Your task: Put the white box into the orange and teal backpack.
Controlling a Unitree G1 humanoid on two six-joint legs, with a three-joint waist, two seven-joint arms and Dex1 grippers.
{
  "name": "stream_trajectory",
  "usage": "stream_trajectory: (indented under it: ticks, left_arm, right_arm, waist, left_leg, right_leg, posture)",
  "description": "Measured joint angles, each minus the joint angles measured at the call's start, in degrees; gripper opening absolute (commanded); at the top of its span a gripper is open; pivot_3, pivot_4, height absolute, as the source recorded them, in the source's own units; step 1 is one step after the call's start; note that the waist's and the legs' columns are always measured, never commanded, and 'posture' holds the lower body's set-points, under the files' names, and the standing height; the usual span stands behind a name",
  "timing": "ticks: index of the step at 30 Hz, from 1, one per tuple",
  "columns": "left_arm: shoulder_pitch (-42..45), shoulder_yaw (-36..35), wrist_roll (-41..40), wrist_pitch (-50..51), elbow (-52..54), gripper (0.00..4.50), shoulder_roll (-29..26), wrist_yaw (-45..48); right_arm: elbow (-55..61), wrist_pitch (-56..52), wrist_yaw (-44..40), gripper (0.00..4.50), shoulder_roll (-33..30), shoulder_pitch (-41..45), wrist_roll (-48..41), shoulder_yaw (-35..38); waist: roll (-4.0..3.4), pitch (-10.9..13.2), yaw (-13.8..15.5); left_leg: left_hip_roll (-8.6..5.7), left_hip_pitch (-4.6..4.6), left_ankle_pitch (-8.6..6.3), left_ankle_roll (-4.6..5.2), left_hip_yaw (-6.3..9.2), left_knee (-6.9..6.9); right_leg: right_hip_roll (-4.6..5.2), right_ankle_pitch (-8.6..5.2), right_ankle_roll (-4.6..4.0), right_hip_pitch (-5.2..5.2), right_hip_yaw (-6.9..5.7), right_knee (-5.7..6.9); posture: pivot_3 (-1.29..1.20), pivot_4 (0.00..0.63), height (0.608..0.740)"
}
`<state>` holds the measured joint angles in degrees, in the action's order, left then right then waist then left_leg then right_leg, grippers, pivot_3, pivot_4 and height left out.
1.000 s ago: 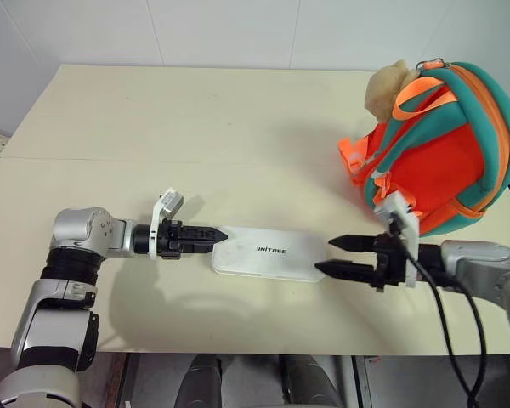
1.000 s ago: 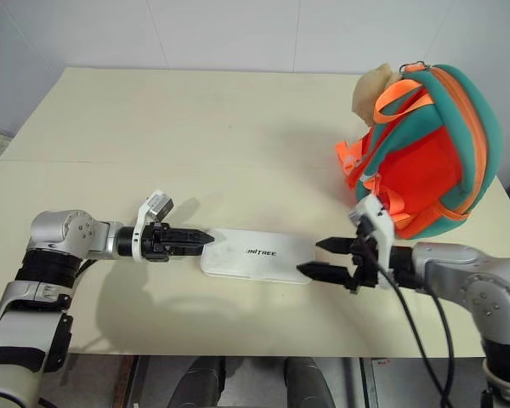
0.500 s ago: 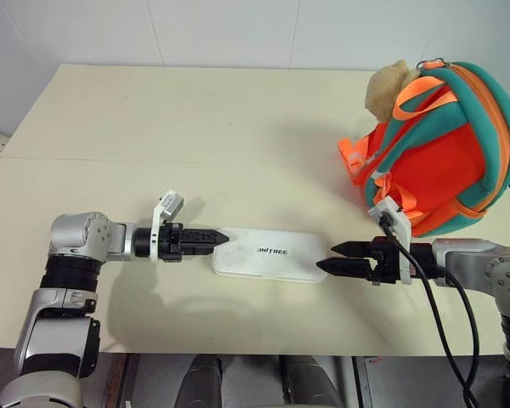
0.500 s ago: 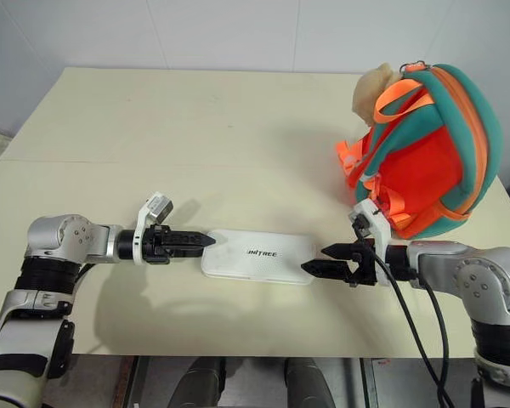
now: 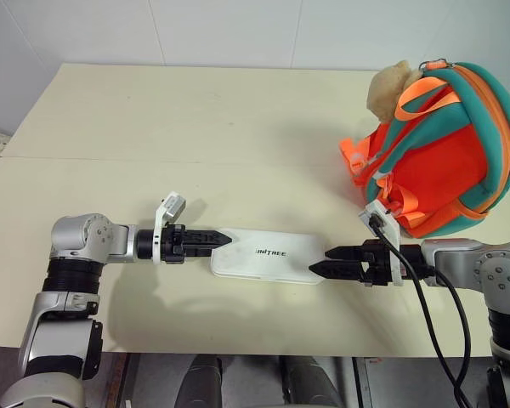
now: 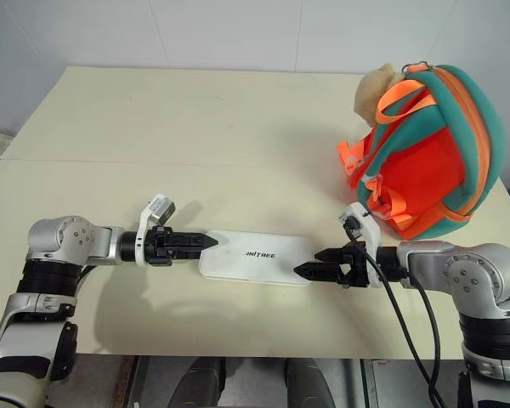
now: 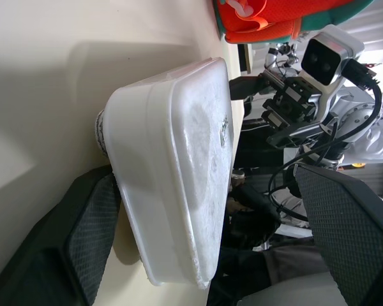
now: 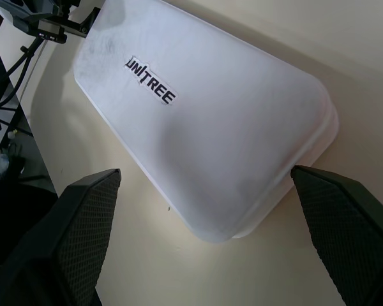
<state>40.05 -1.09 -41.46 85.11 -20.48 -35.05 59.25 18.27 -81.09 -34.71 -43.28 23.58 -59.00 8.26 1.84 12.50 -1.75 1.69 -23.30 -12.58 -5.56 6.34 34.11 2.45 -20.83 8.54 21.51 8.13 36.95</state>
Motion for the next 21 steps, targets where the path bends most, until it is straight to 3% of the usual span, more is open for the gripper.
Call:
stream_trajectory:
  ticks: [21]
  left_arm:
    - [1.7,1.5,-1.4,4.8,-0.6,4.48,2.3,-0.3]
  right_arm:
    - [0.8,3.6,0.4,4.50,4.9,2.0,2.7,-2.5]
  waist:
    - [0.00,0.0,0.0]
  left_leg:
    - [0.00,-0.01,0.00,0.00,0.00,-0.02]
  right_leg:
    - [0.00,0.00,0.00,0.02,-0.01,-0.02]
  posture:
    - [0.00,0.150,0.740]
